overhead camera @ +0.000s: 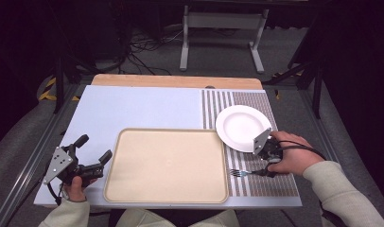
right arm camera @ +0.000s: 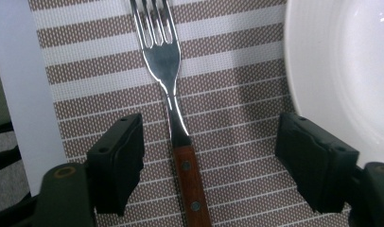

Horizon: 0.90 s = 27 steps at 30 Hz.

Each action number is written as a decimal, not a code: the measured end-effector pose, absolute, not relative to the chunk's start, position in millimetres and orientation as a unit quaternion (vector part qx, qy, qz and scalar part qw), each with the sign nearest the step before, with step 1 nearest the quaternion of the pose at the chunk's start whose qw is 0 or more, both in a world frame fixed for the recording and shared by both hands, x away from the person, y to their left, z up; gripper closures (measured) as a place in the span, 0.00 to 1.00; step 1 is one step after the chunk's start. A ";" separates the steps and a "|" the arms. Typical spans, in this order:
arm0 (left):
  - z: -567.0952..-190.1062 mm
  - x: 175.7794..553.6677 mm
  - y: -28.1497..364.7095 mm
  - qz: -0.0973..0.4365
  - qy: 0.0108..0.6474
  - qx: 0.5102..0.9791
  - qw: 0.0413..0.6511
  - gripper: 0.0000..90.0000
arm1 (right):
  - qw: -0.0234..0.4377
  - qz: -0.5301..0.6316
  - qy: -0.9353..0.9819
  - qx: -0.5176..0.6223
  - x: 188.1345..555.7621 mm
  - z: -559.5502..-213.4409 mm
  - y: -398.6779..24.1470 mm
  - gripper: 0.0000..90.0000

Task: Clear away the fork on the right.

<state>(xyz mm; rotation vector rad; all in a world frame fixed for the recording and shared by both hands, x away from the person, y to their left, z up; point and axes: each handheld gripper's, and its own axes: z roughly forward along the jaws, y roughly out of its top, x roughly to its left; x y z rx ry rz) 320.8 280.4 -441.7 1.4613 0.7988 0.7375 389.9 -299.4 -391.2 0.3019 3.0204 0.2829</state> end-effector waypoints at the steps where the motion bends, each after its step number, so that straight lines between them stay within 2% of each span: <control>1: -441.7 320.8 280.3 0.320 0.346 0.634 0.613 0.02 | 0.048 0.089 0.990 0.097 389.9 -392.8 -299.2 0.31; 6: -441.5 320.5 280.1 0.320 0.346 0.634 0.613 0.02 | 0.038 0.070 0.993 0.086 390.1 -397.8 -298.3 0.37; 7: -441.6 320.6 280.3 0.320 0.346 0.634 0.613 0.02 | 0.035 0.057 0.995 0.080 390.0 -400.0 -297.3 0.42; 18: -441.6 320.8 280.4 0.318 0.345 0.635 0.614 0.02 | 0.019 0.012 0.999 0.039 389.5 -407.0 -293.3 0.60; 21: -441.7 320.9 280.3 0.318 0.345 0.635 0.614 0.02 | 0.012 -0.011 1.000 0.019 389.2 -408.6 -290.9 0.70; 27: -441.7 320.9 280.4 0.318 0.345 0.635 0.614 0.02 | 0.008 -0.031 0.999 0.003 388.2 -412.4 -288.3 0.81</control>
